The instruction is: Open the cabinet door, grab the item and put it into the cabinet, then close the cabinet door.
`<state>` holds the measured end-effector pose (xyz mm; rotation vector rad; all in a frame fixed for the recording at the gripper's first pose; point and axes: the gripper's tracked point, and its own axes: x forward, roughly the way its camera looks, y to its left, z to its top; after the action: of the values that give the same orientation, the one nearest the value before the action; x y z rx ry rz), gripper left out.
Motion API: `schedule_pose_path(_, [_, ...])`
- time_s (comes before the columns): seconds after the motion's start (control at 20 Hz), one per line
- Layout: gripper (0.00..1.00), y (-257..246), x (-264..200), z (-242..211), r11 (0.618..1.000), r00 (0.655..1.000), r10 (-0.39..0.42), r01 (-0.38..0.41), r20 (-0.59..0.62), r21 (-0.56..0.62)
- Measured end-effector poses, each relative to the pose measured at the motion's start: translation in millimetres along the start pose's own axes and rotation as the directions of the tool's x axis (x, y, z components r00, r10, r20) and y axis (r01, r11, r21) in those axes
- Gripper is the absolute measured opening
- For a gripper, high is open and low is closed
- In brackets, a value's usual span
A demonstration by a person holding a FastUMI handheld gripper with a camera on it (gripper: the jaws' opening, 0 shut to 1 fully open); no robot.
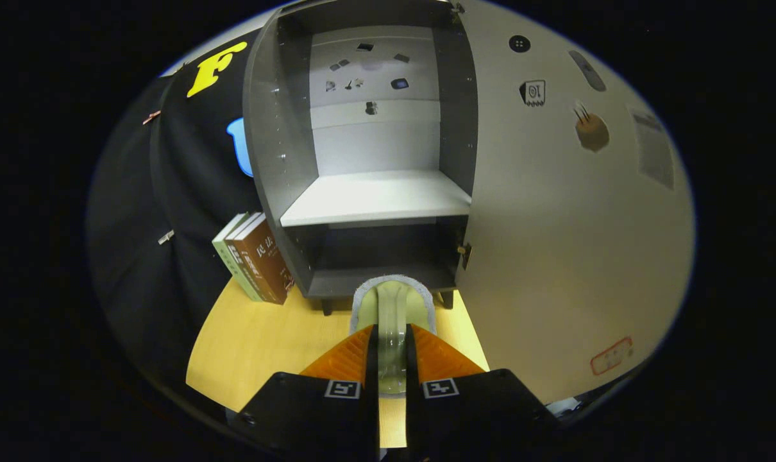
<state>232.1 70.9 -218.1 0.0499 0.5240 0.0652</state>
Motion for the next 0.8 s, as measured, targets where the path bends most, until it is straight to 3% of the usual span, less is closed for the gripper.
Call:
schedule_pose_path(0.45, [0.20,26,35,112,0.999,0.996,0.017,-0.013,0.087,-0.039])
schedule_pose_path(0.8, [0.20,29,104,168,0.999,0.996,0.030,-0.027,0.082,-0.033])
